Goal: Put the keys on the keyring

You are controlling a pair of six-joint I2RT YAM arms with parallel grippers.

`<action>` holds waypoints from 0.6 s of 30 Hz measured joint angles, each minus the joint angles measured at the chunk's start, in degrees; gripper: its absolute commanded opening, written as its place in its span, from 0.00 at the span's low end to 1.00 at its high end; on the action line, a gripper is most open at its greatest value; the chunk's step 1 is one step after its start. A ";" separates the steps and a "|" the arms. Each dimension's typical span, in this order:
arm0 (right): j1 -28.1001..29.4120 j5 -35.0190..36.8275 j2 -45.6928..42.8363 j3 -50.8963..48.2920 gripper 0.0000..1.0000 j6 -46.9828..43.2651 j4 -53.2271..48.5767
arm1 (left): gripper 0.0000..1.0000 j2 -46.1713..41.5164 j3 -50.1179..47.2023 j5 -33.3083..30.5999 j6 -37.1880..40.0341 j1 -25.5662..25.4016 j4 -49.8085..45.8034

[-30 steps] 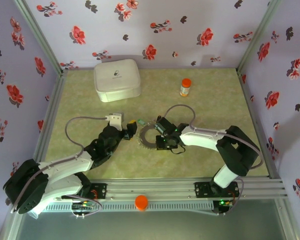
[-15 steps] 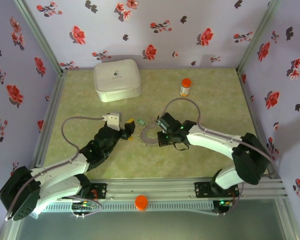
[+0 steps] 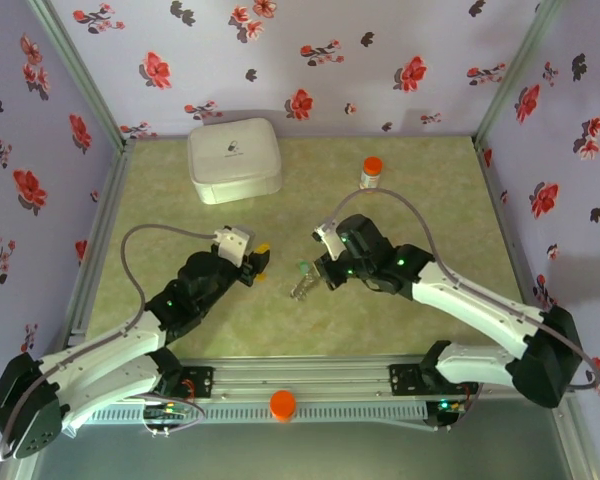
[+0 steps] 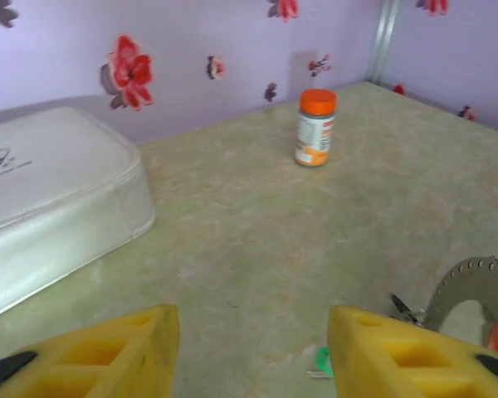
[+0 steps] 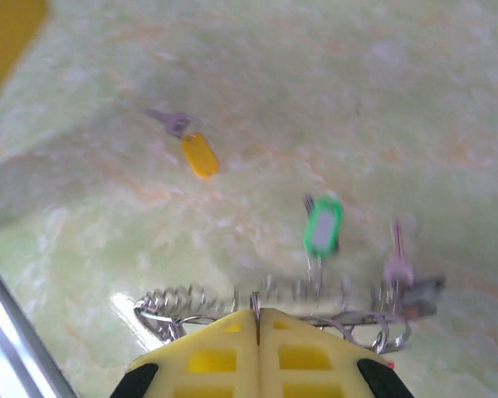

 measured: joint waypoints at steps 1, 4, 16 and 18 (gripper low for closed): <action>-0.07 -1.22 -1.16 -0.52 0.00 -1.84 0.52 | 0.45 -0.22 0.28 1.55 1.03 0.04 -0.44; -0.07 -4.22 -4.15 -2.14 0.00 -6.54 2.40 | 0.37 -0.33 0.79 6.97 3.37 0.17 -1.68; -0.07 -13.20 -10.69 -6.34 0.00 -18.43 5.62 | 0.29 -0.04 0.55 30.80 8.46 0.22 0.61; -0.07 -14.67 -11.10 -6.64 0.00 -19.89 5.84 | 0.28 0.98 0.28 34.27 8.61 0.22 2.12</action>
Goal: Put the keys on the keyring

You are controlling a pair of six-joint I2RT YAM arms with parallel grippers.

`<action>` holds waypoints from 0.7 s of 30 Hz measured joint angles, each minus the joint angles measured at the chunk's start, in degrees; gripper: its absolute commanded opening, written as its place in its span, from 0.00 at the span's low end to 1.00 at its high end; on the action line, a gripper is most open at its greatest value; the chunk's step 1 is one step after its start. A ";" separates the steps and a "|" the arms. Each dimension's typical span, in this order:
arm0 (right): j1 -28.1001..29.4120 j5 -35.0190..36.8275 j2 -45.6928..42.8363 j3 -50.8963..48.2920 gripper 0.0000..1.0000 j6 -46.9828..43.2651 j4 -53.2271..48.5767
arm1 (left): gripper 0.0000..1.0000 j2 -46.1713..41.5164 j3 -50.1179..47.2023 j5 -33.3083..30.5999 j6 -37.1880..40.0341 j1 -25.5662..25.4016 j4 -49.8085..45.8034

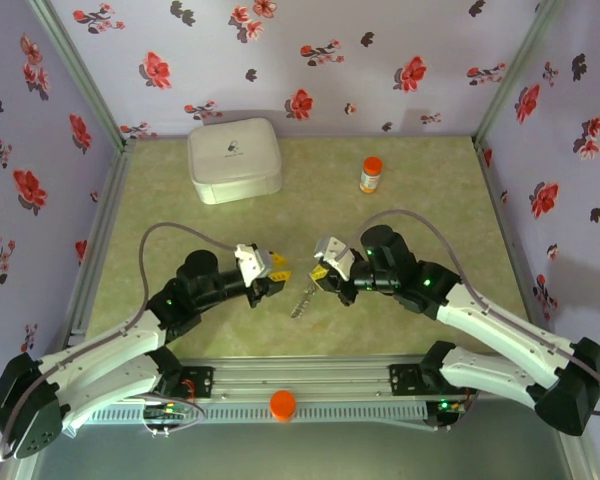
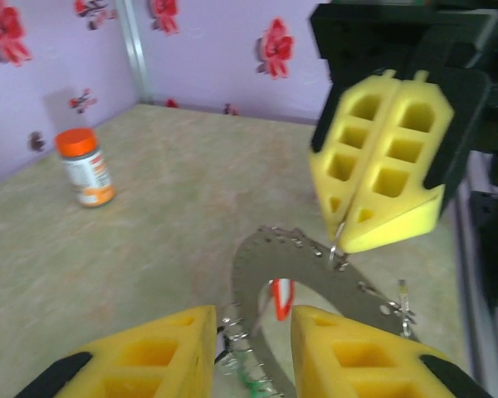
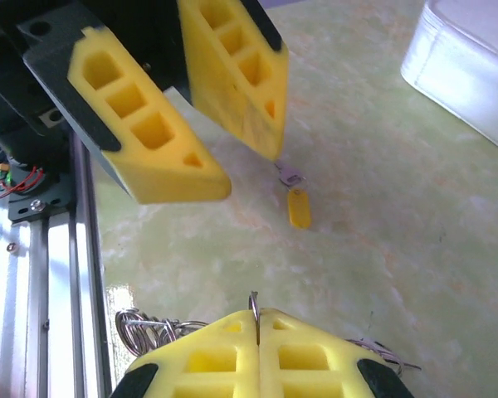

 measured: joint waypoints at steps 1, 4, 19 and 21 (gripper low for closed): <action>0.00 -0.70 -0.02 -0.09 0.00 -0.52 0.02 | 0.28 0.55 -0.07 1.18 0.04 0.00 0.59; 0.00 -2.62 -0.02 -0.24 0.00 -1.73 0.09 | 0.27 2.64 -0.24 4.98 0.07 0.00 2.49; 0.79 -5.53 -0.02 -1.77 0.00 -2.89 3.21 | 0.26 8.72 -1.75 15.98 0.09 0.00 9.22; 1.03 -5.77 -0.02 -1.79 0.00 -2.93 3.52 | 0.25 9.05 -1.75 16.33 0.07 0.00 9.60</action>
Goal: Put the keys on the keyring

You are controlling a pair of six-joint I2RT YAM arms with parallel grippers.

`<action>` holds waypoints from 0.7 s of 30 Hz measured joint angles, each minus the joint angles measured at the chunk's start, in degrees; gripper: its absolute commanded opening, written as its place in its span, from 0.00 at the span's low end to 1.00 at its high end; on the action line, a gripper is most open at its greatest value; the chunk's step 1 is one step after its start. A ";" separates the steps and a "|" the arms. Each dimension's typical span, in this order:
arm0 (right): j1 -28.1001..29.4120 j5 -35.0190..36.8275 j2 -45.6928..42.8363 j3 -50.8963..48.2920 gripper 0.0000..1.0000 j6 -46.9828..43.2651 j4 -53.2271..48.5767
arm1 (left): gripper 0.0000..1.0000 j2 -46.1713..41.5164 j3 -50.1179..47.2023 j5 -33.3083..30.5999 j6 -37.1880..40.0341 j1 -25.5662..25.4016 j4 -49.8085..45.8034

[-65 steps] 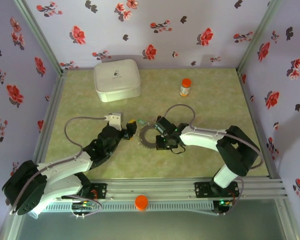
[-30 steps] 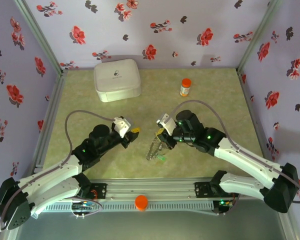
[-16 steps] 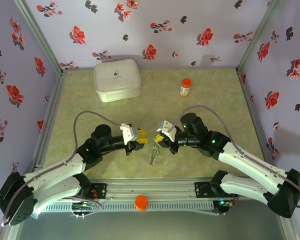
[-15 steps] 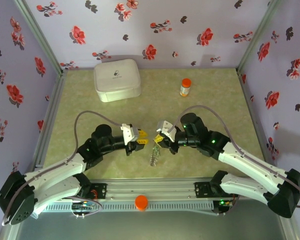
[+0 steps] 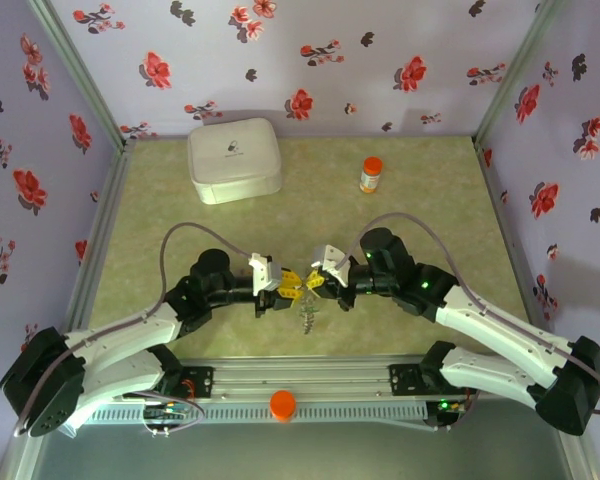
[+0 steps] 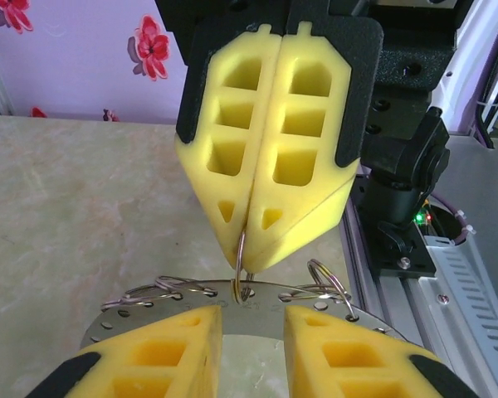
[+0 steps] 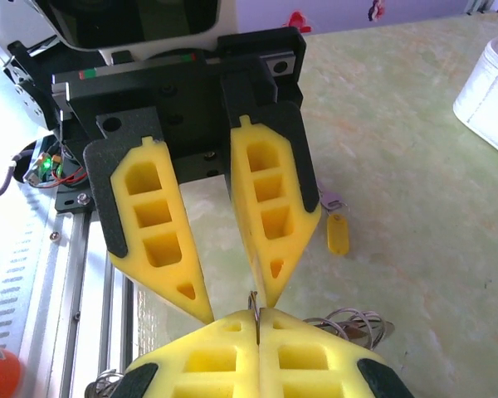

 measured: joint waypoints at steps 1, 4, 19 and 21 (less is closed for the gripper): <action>0.11 -0.13 0.04 0.00 0.00 -0.02 0.09 | 0.25 0.20 0.00 0.09 0.00 0.00 0.09; 0.52 -0.66 0.24 0.02 0.00 -0.04 0.28 | 0.24 0.44 0.00 0.24 0.00 0.00 0.09; 1.66 0.39 1.40 -0.09 0.31 -1.11 0.46 | 0.00 0.96 -0.04 1.99 0.15 0.31 1.18; 1.84 2.38 0.63 -0.42 0.38 -1.97 0.70 | 0.00 0.94 -0.09 1.77 0.94 0.31 0.92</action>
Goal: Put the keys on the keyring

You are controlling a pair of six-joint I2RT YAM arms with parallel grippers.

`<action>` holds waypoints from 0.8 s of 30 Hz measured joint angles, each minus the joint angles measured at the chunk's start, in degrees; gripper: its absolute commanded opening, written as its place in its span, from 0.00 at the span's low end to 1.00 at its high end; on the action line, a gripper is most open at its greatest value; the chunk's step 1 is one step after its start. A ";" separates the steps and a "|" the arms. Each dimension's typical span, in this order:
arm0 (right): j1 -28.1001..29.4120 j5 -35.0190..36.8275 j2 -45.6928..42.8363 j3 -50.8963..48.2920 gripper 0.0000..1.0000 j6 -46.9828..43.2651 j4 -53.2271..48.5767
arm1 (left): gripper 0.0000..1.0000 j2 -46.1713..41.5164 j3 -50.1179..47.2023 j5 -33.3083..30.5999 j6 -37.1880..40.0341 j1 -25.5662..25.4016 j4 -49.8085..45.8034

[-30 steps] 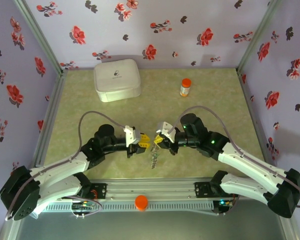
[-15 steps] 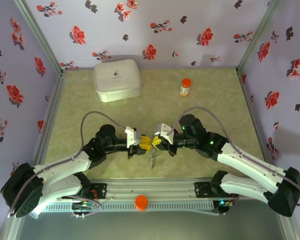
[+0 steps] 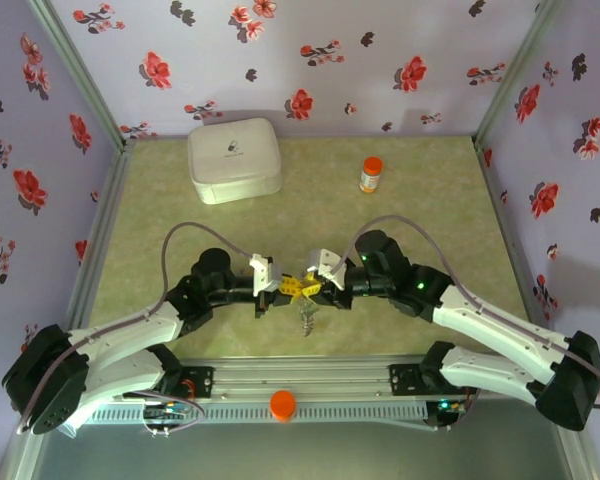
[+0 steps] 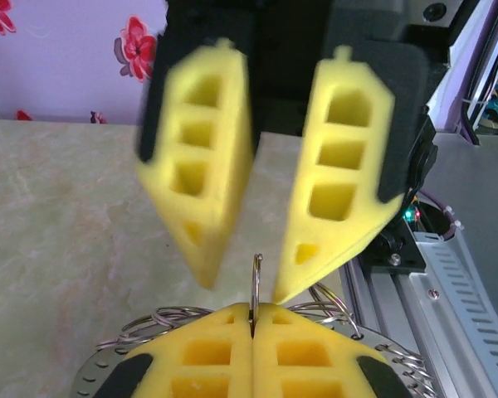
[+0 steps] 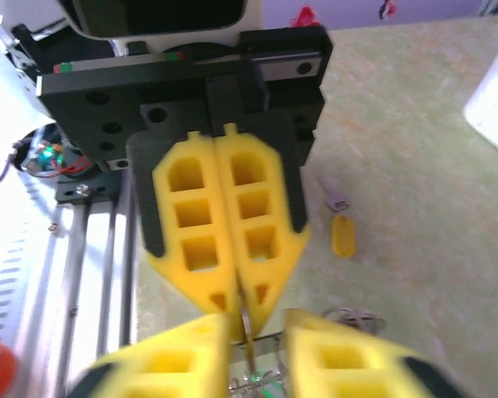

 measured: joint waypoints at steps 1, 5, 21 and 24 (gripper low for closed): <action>0.13 1.60 -0.87 -0.39 0.39 -0.55 -0.09 | 0.00 -0.04 0.00 -0.44 0.48 0.00 -0.11; 0.44 8.26 -5.03 -1.27 0.39 -3.72 -3.89 | 0.00 -1.38 -0.09 -4.61 4.33 -0.63 -1.09; 4.22 13.31 -4.15 -3.28 0.26 -10.54 -3.21 | 0.00 -3.45 -2.01 -16.41 20.44 -4.90 -2.67; 4.94 13.31 -3.72 -3.28 0.25 -10.54 -1.42 | 0.00 -3.45 -2.05 -16.35 20.41 -4.90 -2.43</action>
